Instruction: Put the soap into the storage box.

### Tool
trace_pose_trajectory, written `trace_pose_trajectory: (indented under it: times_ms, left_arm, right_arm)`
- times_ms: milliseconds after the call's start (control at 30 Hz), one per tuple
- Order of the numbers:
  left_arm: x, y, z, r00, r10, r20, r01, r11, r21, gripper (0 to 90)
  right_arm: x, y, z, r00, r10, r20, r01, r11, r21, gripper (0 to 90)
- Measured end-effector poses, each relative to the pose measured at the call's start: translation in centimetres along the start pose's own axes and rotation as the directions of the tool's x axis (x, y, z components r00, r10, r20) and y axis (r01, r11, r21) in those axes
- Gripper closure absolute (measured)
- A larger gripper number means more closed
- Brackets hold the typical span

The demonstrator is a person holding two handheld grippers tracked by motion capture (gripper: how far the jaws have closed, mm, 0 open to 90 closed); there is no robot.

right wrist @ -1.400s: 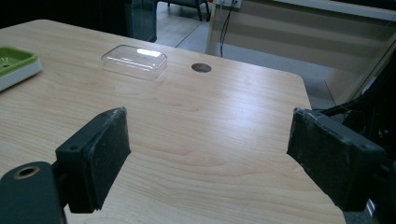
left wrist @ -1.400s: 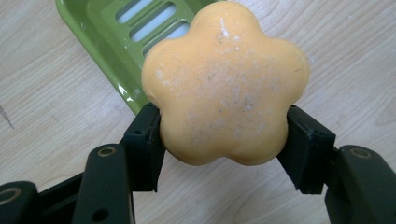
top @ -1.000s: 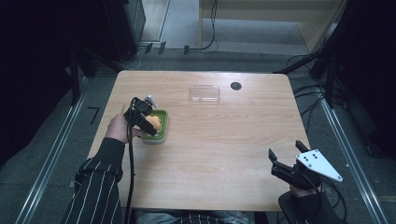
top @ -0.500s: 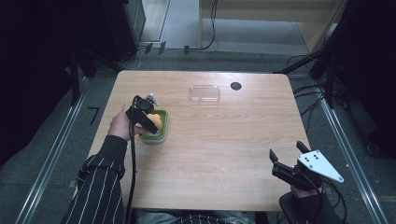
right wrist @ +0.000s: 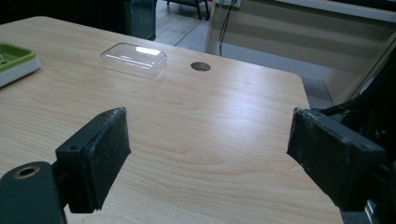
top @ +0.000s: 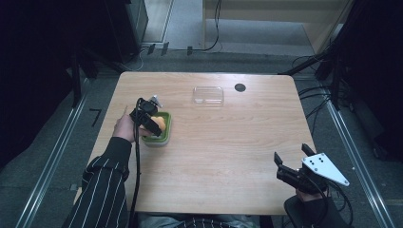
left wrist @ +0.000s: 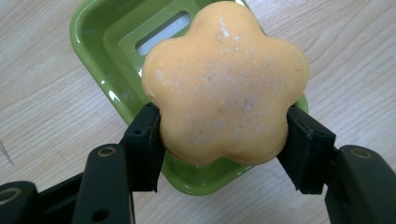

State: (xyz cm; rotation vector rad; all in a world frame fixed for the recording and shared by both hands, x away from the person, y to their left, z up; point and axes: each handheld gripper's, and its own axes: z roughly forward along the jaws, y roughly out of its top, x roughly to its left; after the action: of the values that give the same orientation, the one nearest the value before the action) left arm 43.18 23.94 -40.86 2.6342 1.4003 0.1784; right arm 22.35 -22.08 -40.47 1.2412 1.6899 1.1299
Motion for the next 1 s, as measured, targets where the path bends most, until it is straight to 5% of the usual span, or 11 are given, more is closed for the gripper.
trace_pose_trajectory:
  times_ms: [1000]
  left_arm:
    - [-0.4, 0.4, 1.5, 0.9973, -0.016, -0.072, 0.017, 0.9998, 0.012, 39.6]
  right_arm:
    - [0.0, 0.0, 0.0, 1.0, -0.001, 0.001, 0.001, 1.0, -0.002, 13.3]
